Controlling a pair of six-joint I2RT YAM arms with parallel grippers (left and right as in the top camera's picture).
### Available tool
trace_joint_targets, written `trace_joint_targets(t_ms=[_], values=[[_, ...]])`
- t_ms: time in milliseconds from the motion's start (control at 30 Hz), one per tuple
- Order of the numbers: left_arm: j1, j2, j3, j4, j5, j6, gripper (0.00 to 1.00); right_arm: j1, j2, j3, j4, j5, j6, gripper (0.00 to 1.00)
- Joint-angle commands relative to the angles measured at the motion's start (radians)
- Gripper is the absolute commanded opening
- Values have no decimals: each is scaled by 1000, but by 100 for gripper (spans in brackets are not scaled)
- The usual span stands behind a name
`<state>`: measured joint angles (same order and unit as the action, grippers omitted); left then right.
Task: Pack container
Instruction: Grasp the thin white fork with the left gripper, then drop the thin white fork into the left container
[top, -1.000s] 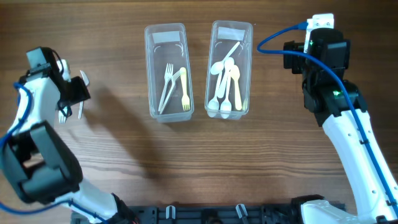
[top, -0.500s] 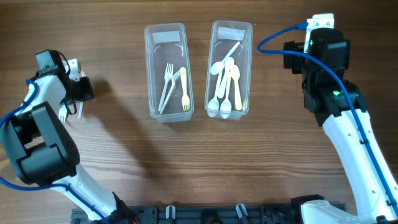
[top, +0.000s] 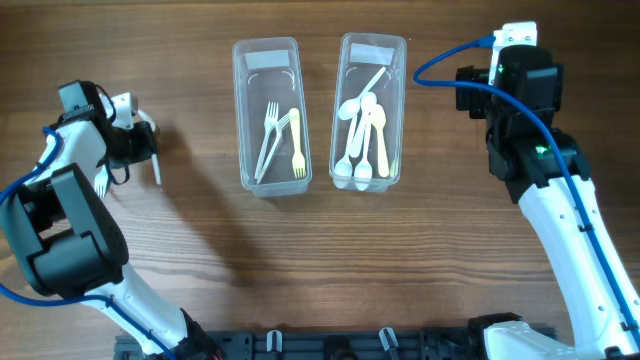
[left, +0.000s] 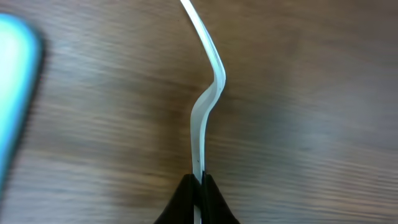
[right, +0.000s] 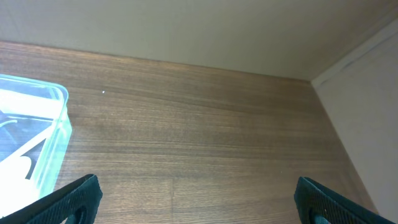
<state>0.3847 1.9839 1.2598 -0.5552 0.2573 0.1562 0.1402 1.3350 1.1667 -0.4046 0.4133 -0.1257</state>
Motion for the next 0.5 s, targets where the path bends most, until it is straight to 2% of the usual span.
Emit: trace_joint_targets(t_ms=[0, 67, 267, 367, 467], values=[[-2, -76, 37, 3, 251, -132, 4, 2, 5, 1, -1, 24, -6, 100], [-12, -129, 40, 1, 296, -169, 4, 2, 5, 1, -1, 23, -6, 100], [-119, -315, 39, -81, 337, -170, 4, 2, 5, 1, -1, 24, -6, 100], [-234, -377, 39, -126, 336, -174, 4, 2, 5, 1, -1, 24, -6, 100], [-371, -377, 37, -127, 300, -239, 4, 2, 5, 1, -1, 23, -6, 100]])
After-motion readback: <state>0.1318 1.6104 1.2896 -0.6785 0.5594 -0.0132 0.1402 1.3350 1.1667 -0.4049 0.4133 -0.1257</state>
